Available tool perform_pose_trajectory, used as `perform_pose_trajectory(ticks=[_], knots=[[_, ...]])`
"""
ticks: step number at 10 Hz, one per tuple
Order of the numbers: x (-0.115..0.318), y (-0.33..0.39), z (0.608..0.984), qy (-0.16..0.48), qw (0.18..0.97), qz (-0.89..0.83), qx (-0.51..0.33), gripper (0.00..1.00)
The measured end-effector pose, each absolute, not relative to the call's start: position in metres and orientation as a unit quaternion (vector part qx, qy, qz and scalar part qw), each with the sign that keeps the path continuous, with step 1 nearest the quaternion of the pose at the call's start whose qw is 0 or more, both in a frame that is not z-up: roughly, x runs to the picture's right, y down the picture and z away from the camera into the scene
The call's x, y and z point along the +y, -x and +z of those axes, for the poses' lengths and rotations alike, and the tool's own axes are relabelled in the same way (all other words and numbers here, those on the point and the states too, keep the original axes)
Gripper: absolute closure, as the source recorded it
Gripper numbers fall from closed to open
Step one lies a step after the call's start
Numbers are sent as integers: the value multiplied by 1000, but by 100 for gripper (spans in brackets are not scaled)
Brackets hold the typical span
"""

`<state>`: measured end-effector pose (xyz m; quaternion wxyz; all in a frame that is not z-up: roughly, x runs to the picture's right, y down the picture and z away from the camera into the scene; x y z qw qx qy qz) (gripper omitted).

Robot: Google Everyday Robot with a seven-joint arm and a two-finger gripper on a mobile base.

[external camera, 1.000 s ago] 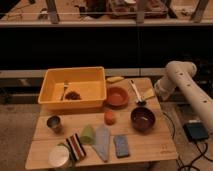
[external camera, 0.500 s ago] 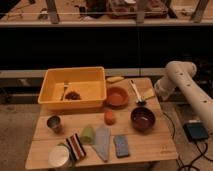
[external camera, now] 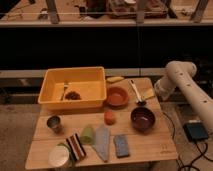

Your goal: Stack bowls on top of each other

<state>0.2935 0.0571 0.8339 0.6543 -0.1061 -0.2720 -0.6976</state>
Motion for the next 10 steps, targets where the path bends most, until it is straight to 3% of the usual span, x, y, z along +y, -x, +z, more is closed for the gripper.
perform_pose_trajectory(ticks=[5,10], knots=[[62,-294,832,100,651,-699,-278,20],[108,-294,806,76,640,-708,-289,20]])
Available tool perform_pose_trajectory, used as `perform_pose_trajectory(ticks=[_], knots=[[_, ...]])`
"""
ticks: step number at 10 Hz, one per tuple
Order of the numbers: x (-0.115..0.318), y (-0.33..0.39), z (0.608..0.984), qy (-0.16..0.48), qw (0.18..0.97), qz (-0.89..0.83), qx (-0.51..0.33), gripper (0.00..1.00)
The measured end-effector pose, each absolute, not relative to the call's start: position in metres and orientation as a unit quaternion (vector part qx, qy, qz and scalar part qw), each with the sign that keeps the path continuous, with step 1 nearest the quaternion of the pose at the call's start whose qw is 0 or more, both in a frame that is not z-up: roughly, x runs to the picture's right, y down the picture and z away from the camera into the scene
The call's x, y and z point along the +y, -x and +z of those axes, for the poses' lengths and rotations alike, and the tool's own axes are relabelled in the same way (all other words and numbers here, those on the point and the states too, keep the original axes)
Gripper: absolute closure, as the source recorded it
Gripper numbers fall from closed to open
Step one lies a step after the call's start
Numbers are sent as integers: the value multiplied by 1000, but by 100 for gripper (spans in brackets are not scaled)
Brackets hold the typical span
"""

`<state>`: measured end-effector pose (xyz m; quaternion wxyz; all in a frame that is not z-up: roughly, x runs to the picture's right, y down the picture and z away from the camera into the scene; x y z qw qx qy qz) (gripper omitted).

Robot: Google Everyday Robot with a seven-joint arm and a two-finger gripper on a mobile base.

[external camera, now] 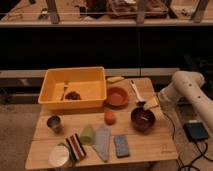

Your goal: Stack bowls on top of each other

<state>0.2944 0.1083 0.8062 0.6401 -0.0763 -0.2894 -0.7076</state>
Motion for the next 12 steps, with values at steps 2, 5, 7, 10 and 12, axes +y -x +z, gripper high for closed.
perform_pose_trajectory(ticks=[2,5,7,10,12], knots=[[122,-290,813,74,639,-704,-300,20],[141,-290,830,76,645,-693,-312,20],[146,-291,837,77,652,-685,-317,20],[155,-294,846,75,660,-672,-327,21],[161,-293,852,75,660,-669,-334,38]])
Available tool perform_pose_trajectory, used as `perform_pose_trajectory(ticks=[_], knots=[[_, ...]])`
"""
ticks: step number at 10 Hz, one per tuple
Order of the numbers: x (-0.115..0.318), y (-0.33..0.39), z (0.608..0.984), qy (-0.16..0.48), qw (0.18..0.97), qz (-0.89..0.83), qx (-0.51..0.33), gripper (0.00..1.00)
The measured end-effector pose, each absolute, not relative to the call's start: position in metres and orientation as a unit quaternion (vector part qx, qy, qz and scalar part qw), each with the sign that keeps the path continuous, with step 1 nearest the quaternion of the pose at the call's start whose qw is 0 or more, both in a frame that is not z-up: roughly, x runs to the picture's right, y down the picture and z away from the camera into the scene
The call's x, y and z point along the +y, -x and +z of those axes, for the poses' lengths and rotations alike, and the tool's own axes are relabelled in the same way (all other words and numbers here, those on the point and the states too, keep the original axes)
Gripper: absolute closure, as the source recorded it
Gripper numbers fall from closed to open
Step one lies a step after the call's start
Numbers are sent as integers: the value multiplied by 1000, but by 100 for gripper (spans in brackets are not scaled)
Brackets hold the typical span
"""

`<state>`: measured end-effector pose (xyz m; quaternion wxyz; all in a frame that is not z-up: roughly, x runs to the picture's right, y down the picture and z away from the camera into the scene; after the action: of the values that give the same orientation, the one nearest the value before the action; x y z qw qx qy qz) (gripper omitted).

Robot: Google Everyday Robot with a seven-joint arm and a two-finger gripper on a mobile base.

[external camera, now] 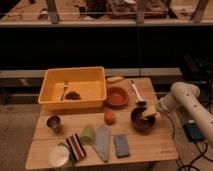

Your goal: Stack bowls on top of each other

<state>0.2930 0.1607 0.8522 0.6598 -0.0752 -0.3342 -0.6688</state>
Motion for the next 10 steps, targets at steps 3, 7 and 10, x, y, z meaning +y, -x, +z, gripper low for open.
perform_pose_trajectory(ticks=[3,7,10], knots=[[165,-291,858,79,658,-668,-338,64],[166,-289,859,80,654,-671,-339,85],[165,-288,857,81,652,-673,-340,91]])
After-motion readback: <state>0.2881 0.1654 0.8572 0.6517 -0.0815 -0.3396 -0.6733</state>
